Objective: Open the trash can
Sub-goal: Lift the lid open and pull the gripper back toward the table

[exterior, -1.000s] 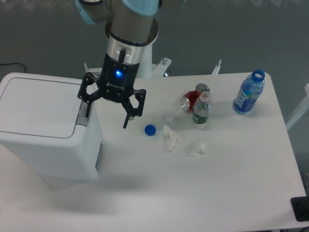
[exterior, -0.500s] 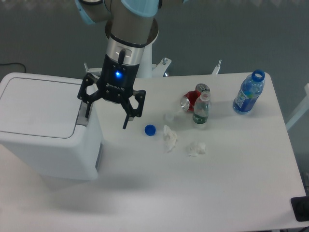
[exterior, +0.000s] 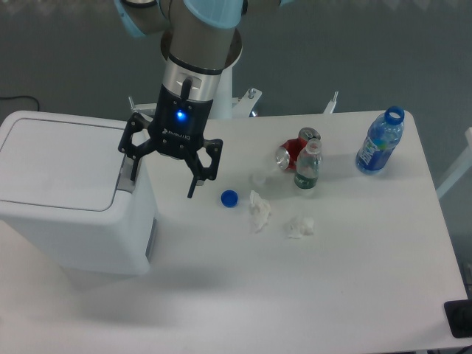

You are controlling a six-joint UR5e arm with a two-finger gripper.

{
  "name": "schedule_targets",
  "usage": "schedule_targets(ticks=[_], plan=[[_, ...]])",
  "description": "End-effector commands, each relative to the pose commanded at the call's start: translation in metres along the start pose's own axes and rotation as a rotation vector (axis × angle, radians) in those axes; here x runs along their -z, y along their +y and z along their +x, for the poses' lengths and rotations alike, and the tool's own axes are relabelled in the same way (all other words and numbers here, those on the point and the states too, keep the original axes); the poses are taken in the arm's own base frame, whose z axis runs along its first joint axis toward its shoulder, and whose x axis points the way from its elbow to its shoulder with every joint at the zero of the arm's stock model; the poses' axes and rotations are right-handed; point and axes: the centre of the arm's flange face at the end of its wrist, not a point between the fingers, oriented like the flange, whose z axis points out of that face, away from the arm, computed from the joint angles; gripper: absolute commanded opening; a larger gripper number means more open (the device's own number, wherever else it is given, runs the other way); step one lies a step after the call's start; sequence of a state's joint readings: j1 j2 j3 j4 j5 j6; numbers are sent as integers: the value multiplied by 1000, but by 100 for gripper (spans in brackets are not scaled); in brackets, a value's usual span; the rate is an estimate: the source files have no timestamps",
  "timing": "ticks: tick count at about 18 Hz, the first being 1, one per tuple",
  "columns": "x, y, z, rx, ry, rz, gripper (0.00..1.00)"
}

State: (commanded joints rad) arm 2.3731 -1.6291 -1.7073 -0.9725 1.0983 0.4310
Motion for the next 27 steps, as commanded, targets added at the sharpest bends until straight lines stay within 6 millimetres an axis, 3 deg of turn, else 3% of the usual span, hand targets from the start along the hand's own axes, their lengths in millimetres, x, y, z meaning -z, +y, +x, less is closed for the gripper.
schedule_targets(ticks=[5,12,20,27], plan=[[1,-1,-3,2,-4,5,100],[27,-9,-16,9,-38,47,100],[45,-10,-47,-168,-113,43,100],[31,5,-70,-317,-236,-102,100]])
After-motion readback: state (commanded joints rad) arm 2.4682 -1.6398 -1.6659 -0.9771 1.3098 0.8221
